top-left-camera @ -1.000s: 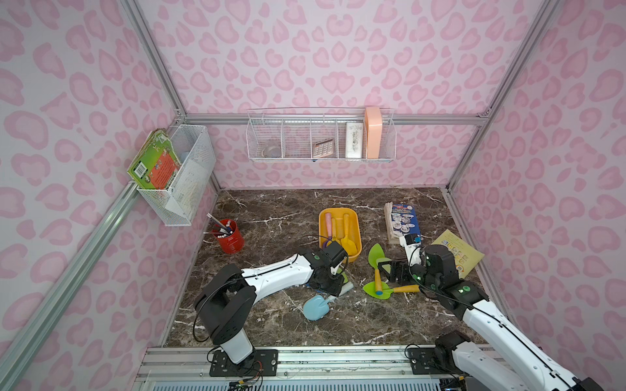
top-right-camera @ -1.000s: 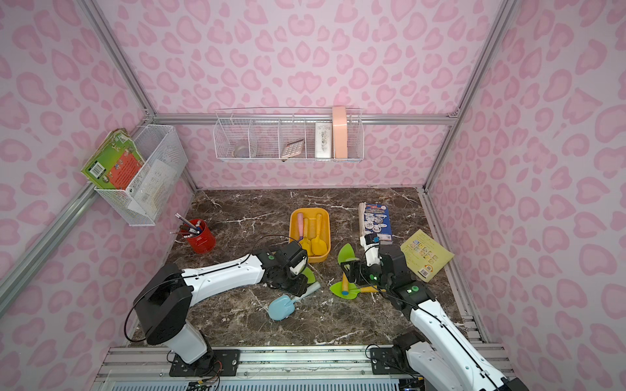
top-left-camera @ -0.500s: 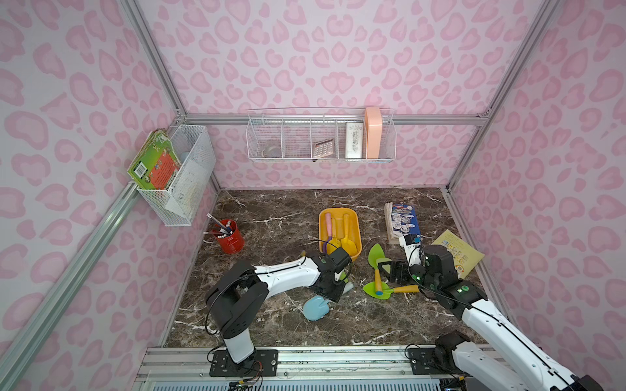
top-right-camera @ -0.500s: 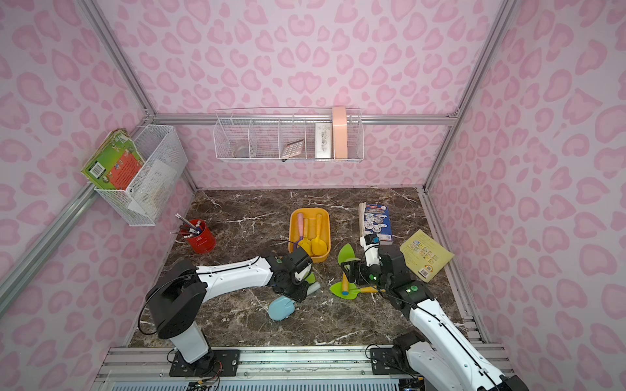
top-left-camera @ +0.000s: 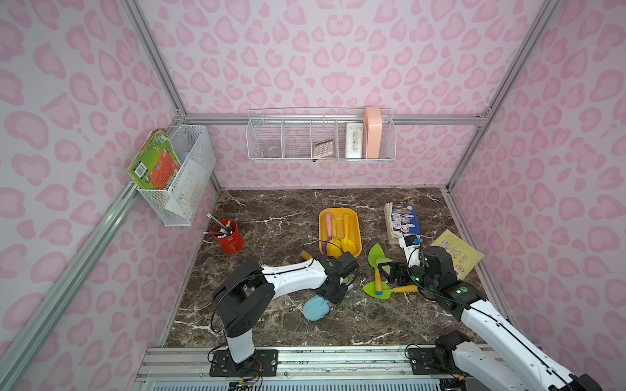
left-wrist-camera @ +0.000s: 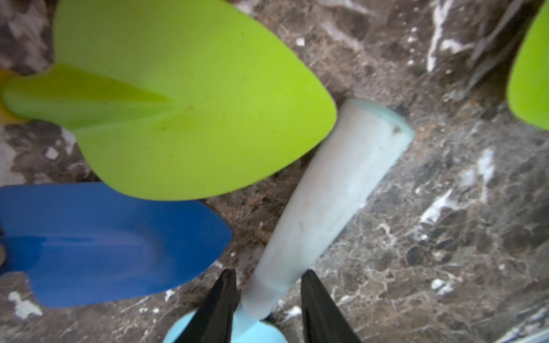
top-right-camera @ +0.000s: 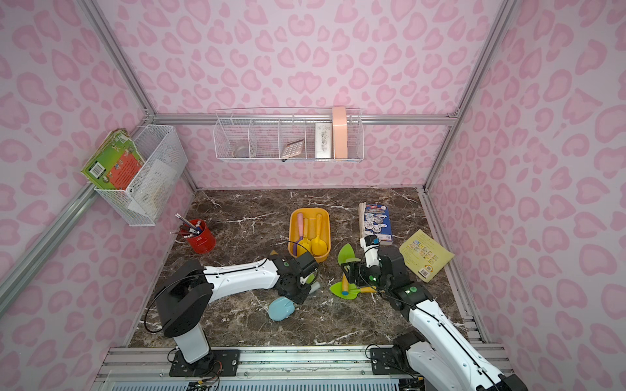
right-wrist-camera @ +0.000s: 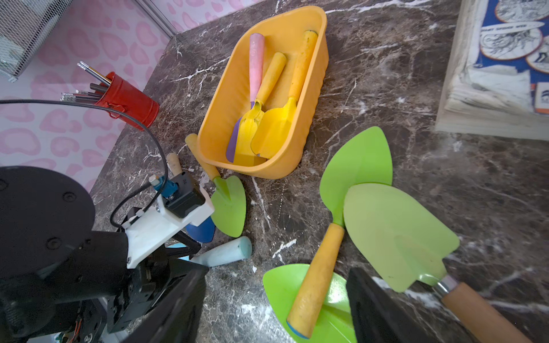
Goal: Put the shovel into the storage box
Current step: Pick up the shovel from the center of the board, then place the shovel in the storage box.
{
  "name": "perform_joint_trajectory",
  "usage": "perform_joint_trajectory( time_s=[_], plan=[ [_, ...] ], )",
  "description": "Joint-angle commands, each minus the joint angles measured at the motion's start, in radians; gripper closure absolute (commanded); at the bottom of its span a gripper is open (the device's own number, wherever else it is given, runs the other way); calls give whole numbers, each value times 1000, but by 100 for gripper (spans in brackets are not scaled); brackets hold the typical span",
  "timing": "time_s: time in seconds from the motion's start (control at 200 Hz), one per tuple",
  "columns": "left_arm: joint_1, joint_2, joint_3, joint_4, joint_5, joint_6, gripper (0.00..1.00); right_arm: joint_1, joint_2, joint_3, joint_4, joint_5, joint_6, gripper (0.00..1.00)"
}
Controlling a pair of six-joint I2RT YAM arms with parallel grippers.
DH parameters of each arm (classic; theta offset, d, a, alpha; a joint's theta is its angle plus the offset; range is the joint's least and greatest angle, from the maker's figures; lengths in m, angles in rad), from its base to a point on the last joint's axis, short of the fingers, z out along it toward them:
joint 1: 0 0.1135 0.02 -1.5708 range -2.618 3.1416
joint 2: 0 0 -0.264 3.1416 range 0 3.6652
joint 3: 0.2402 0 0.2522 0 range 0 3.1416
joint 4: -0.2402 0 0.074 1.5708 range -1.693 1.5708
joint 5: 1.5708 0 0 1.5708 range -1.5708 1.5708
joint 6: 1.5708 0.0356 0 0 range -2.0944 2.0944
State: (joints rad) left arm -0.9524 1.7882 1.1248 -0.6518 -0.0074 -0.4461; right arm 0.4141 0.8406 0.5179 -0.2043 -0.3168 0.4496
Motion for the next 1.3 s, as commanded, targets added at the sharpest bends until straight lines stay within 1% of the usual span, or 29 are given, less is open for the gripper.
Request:
perform_joint_trajectory(
  time_s=[0.0, 0.045, 0.2, 0.275, 0.375, 0.45, 0.561, 0.581, 0.691, 0.806, 0.861, 1.041, 1.181, 1.196, 1.296],
  plan=[
    [-6, 6, 10, -23, -20, 3, 59, 1, -6, -4, 17, 12, 5, 22],
    [-9, 13, 13, -25, -24, 3, 61, 0, -7, -5, 17, 16, 5, 22],
    [-13, 29, 16, -21, -18, -5, 62, 0, -9, -5, 19, 18, 7, 22],
    [-16, 34, 20, -19, -13, -5, 67, 0, -12, -7, 16, 22, 7, 22],
    [-17, 33, 27, -19, -10, -5, 68, 0, -15, -5, 13, 26, 7, 22],
    [-17, 33, 34, -24, -7, -6, 75, 0, -20, -4, 13, 28, 7, 22],
    [-18, 20, 54, -42, 0, -14, 78, 0, -26, -6, 11, 28, 6, 22],
    [-17, 16, 58, -45, 0, -15, 81, -1, -26, -6, 12, 29, 6, 22],
    [-18, -8, 93, -78, 2, -23, 87, -1, -26, -5, 14, 29, 9, 22],
    [-17, -29, 154, -130, -1, -36, 88, 0, -25, 0, 17, 23, 12, 22],
    [-17, -35, 187, -158, 1, -42, 90, -1, -24, 1, 19, 22, 12, 22],
    [-8, -56, 274, -227, 5, -68, 91, 0, -21, 4, 34, 22, 21, 22],
    [41, -76, 325, -261, 19, -103, 92, -1, -14, 8, 47, 14, 31, 22],
    [47, -78, 354, -264, 20, -108, 92, -1, -12, 8, 48, 14, 31, 23],
    [93, -75, 419, -280, 20, -129, 92, 0, -3, 9, 57, 8, 35, 23]
  ],
)
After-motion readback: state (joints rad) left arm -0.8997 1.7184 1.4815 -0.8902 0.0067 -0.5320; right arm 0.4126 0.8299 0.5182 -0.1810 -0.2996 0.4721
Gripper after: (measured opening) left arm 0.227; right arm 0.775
